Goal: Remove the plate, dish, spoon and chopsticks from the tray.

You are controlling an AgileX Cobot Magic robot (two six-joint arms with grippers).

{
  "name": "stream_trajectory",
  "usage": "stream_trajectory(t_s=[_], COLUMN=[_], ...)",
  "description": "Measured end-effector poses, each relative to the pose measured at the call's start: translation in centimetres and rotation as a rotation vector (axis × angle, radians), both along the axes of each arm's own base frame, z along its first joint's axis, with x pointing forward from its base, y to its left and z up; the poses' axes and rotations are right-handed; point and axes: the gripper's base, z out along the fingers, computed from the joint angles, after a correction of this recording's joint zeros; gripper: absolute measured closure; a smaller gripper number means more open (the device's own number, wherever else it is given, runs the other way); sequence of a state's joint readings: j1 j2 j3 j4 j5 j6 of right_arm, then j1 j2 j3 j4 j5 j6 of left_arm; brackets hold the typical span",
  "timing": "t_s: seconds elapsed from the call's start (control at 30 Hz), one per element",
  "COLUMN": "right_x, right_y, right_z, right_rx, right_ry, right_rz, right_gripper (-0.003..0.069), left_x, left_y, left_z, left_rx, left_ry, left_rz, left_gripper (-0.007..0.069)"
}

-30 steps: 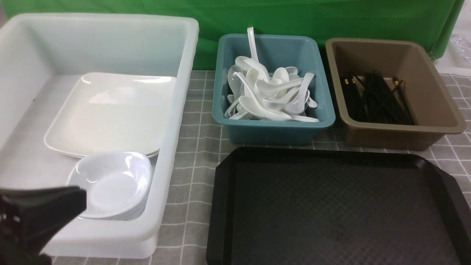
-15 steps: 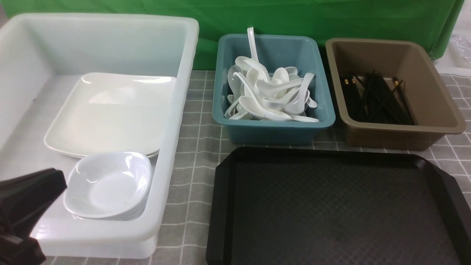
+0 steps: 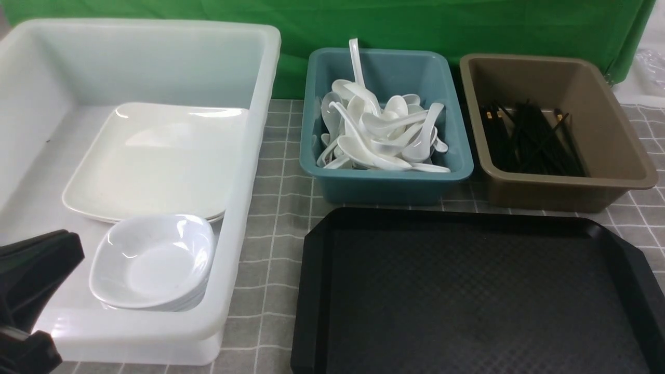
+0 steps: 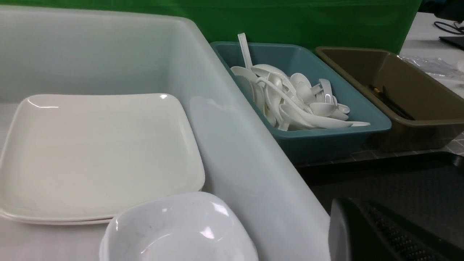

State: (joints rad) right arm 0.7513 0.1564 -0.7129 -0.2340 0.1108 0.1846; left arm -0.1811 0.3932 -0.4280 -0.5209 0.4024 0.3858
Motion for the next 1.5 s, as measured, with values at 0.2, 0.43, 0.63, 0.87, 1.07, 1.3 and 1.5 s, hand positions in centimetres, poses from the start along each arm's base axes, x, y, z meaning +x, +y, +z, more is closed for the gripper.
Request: stream_trajectory(t_s=[0.2,0.43,0.63,0.87,1.07,1.3,1.5], right_x=[0.0,0.0,0.0,0.0,0.0,0.0,0.0], right_y=[0.0,0.0,0.0,0.0,0.0,0.0,0.0], right_z=[0.0,0.0,0.0,0.0,0.0,0.0,0.0], right_rx=[0.0,0.0,-0.001,0.0,-0.001,-0.001,-0.001], right_ry=[0.0,0.0,-0.001,-0.001,0.0,-0.001,-0.001], right_rz=[0.0,0.0,0.0,0.0,0.0,0.0,0.0], right_gripper=[0.053,0.051,0.0498,0.0489,0.0475,0.046,0.0449], left_x=[0.1,-0.9,-1.9,-2.6,-2.6,-2.6,-2.6], left_y=[0.3,1.7,3.0,3.3,3.3,3.3,3.3], left_z=[-0.2,-2.0,-6.7,-10.6,-10.6,-10.6,-10.6], left_rx=[0.097,0.122,0.132,0.164,0.163,0.166,0.166], left_ry=[-0.017,-0.149,-0.22,-0.142,-0.134,-0.134,-0.134], left_rz=[0.012,0.148,0.311,0.357,0.358,0.358,0.358], left_gripper=[0.0622,0.0622,0.0622,0.0622,0.0622,0.0622,0.0622])
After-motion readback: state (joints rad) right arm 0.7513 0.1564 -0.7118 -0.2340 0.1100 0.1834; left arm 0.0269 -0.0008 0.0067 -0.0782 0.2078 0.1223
